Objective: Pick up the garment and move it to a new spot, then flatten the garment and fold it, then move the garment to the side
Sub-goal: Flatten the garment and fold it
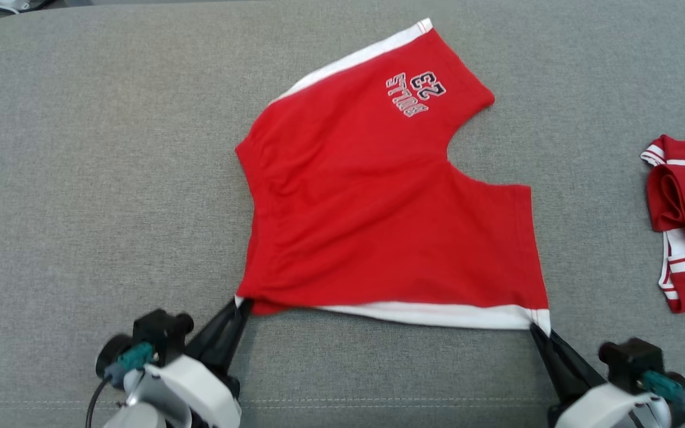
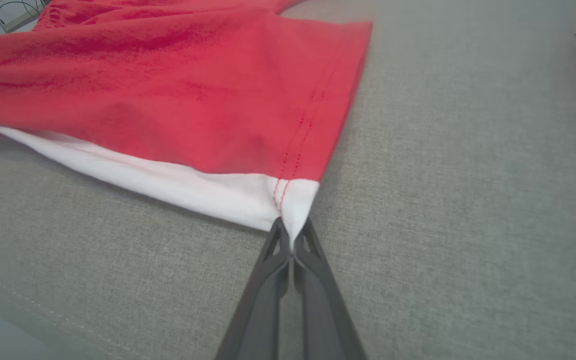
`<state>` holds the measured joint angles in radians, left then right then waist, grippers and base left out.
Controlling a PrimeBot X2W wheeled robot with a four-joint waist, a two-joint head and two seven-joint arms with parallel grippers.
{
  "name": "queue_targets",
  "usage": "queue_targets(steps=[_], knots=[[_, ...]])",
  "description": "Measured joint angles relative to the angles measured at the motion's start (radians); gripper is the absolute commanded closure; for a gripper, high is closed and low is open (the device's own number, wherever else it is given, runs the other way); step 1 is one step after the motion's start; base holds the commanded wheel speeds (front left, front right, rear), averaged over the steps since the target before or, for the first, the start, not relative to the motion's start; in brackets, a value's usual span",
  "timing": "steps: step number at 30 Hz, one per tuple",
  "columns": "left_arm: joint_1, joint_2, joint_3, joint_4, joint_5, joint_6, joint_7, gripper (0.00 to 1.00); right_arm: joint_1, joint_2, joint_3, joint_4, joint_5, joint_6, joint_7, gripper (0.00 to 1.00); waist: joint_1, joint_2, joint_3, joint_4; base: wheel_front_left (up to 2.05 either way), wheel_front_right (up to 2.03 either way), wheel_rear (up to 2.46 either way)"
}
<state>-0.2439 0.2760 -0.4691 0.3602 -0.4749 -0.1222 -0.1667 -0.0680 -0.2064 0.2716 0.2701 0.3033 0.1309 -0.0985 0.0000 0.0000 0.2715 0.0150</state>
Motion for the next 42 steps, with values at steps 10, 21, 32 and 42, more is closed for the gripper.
queue_targets(steps=[10,21,32,42], knots=[[0.328,0.106,0.03,-0.404,-0.103,0.106,0.217,1.0,0.311,-0.066,-0.146,-0.43,0.122,0.0,0.303,1.0,0.0,0.0,-0.01,0.003,0.0,0.0,0.0],[0.268,0.155,0.063,-0.644,-0.207,0.122,0.396,1.0,0.11,-0.197,-0.241,-0.641,0.184,0.0,0.526,1.0,0.0,0.0,0.015,0.017,0.0,0.0,0.0],[-0.093,-0.008,0.047,-0.415,-0.301,0.065,0.421,1.0,-0.595,-0.31,0.023,-0.178,0.257,0.0,0.524,1.0,0.0,0.0,0.084,0.104,0.0,0.0,0.0],[-0.337,-0.146,-0.022,-0.109,-0.358,0.003,0.355,1.0,-0.956,-0.363,0.235,0.21,0.299,0.0,0.483,1.0,0.0,0.0,0.159,0.244,0.0,0.0,0.0]])
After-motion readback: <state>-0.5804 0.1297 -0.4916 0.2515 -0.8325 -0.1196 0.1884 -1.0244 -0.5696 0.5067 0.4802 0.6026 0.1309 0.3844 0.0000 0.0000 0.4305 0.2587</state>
